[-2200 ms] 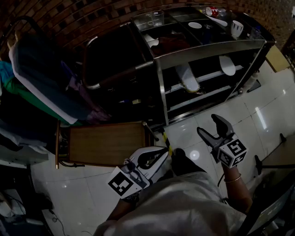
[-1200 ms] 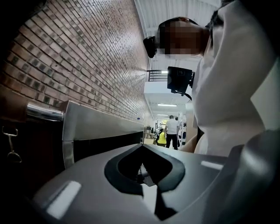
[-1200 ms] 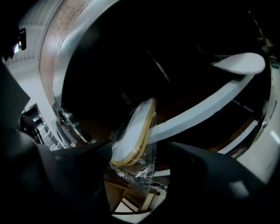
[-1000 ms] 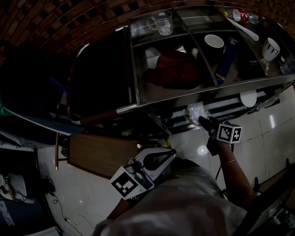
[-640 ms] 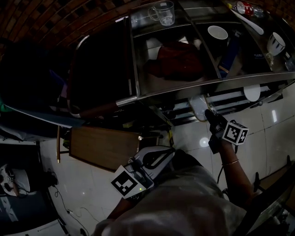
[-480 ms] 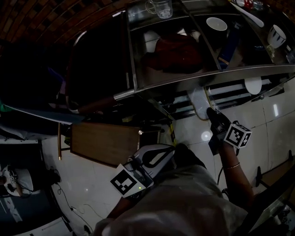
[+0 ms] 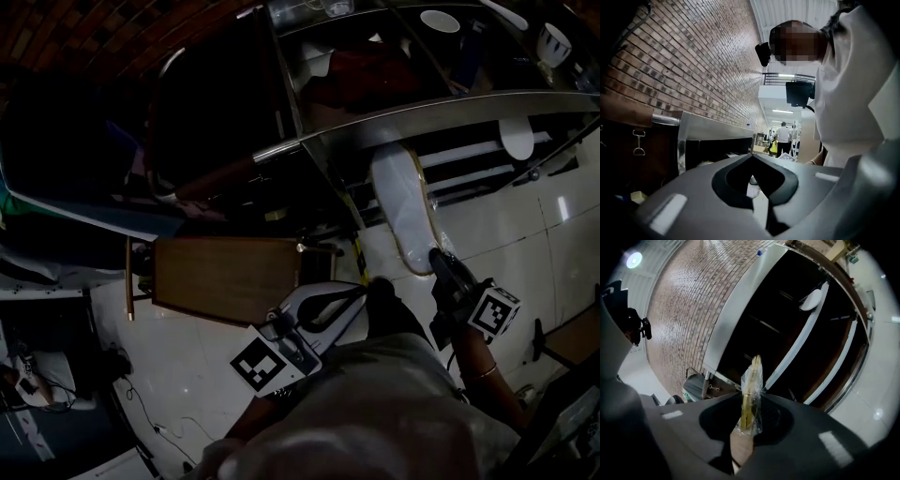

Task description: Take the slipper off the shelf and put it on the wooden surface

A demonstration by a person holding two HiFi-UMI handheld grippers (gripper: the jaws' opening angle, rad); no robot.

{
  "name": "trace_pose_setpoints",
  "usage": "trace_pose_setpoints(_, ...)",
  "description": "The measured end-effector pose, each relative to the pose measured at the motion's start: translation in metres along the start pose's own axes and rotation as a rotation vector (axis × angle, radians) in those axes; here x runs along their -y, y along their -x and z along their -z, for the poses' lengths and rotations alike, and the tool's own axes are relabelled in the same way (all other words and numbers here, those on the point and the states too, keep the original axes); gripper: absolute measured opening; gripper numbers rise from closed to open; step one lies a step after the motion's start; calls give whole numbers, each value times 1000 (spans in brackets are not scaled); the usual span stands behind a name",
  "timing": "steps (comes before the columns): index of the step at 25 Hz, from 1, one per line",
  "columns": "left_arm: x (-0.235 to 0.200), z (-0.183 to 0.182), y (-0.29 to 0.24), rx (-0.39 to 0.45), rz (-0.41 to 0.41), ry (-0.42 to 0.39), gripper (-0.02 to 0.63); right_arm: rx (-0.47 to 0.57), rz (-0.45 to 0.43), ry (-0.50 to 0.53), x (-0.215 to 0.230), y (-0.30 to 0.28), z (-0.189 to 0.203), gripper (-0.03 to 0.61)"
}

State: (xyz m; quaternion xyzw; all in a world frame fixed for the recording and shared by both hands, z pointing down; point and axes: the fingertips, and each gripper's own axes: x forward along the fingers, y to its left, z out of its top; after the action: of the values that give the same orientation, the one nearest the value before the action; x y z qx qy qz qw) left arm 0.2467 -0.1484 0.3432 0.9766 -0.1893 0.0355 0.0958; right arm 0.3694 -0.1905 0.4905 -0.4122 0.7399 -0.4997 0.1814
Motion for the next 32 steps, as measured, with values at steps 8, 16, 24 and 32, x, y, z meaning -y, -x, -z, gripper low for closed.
trace_pose_setpoints(8,23,0,105,39,80,-52,-12,111,52,-15,-63,31,94,61)
trace_pose_setpoints(16,27,16,261,74,119,-84,-12,254,94,103,-137,30,200,61)
trace_pose_setpoints(24,30,47,398,-63,110,-109,-12,198,-56,36,-202,-58,307,61)
trace_pose_setpoints(32,23,45,427,4,27,-92,-12,29,-9,-139,-179,-140,396,64)
